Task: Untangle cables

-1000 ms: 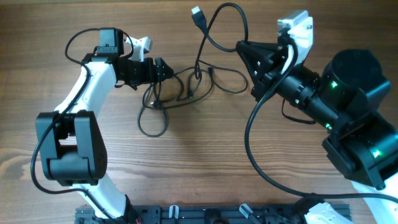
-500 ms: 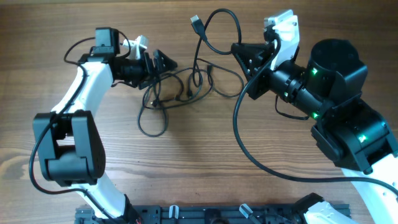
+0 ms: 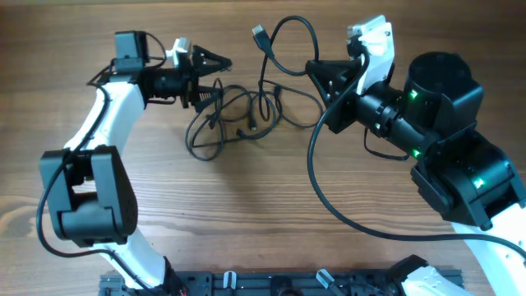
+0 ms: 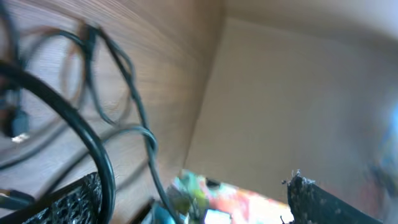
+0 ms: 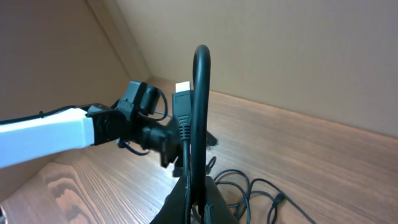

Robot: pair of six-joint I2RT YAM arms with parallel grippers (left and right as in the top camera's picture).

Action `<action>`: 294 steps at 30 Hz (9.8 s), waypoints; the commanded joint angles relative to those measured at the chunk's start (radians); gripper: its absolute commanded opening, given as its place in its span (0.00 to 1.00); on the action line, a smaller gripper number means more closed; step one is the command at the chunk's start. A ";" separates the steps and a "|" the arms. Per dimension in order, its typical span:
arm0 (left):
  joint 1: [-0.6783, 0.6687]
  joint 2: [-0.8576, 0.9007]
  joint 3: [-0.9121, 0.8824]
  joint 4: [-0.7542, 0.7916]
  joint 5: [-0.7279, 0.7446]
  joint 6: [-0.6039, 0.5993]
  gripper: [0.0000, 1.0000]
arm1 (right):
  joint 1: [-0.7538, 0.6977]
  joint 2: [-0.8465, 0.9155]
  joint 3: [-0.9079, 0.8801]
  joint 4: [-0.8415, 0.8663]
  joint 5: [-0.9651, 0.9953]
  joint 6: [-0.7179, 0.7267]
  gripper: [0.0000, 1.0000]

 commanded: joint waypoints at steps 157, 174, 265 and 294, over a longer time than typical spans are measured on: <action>-0.066 0.210 0.320 -0.531 -0.815 0.191 0.12 | -0.002 0.292 0.009 -0.165 0.512 0.010 0.05; -0.103 0.210 0.320 -0.532 -0.851 0.191 0.22 | -0.003 0.670 0.009 -0.206 0.539 0.066 0.28; -0.103 0.210 0.320 -0.529 -0.915 0.187 0.45 | 0.085 0.724 -0.253 0.552 0.221 -0.332 0.04; -0.103 0.209 0.320 -0.528 -0.915 0.188 0.48 | -0.020 0.740 -0.260 0.354 0.182 -0.489 0.64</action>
